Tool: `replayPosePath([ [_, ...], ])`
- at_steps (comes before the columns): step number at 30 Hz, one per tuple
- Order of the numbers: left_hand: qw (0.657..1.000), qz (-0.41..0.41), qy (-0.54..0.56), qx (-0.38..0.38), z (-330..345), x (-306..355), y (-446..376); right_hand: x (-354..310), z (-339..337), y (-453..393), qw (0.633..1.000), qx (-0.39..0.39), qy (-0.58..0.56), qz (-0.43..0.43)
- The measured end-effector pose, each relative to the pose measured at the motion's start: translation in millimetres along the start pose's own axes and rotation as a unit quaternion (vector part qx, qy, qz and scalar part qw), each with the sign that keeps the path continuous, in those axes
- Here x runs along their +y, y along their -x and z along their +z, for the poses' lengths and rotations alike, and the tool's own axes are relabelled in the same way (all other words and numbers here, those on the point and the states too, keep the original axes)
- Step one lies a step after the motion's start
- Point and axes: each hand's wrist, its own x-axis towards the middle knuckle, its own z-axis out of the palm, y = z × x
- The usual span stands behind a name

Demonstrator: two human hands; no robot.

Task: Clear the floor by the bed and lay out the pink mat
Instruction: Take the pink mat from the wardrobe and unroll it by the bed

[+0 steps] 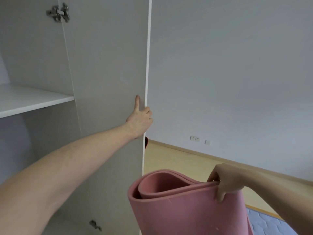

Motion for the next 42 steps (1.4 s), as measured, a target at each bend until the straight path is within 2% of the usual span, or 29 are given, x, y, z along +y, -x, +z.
replayPosePath([
  [5,0.999,0.003,0.016,0.035,3.0,-3.6,34.0,-4.0,15.0,-10.4,1.0,-0.017,0.007,0.005],
  [10,0.997,0.023,0.039,0.056,15.3,-17.1,85.4,-32.7,14.3,-17.1,0.998,-0.026,0.046,-0.028],
  [18,0.997,0.008,0.062,0.046,26.2,-55.0,193.5,-86.7,8.7,-24.5,0.99,-0.028,0.094,-0.098],
  [23,0.998,-0.031,0.045,-0.04,44.4,-65.6,265.3,-132.4,10.4,-28.0,0.987,-0.014,0.087,-0.131],
  [28,0.983,-0.105,0.034,-0.15,72.9,-81.3,324.5,-168.9,16.3,-39.4,0.982,0.014,0.089,-0.164],
  [34,0.967,-0.139,0.045,-0.21,93.8,-99.2,368.3,-201.9,23.4,-52.5,0.979,0.055,0.052,-0.187],
  [42,0.953,-0.168,0.093,-0.233,106.2,-103.4,353.3,-235.1,42.5,-59.2,0.977,0.089,-0.037,-0.188],
])
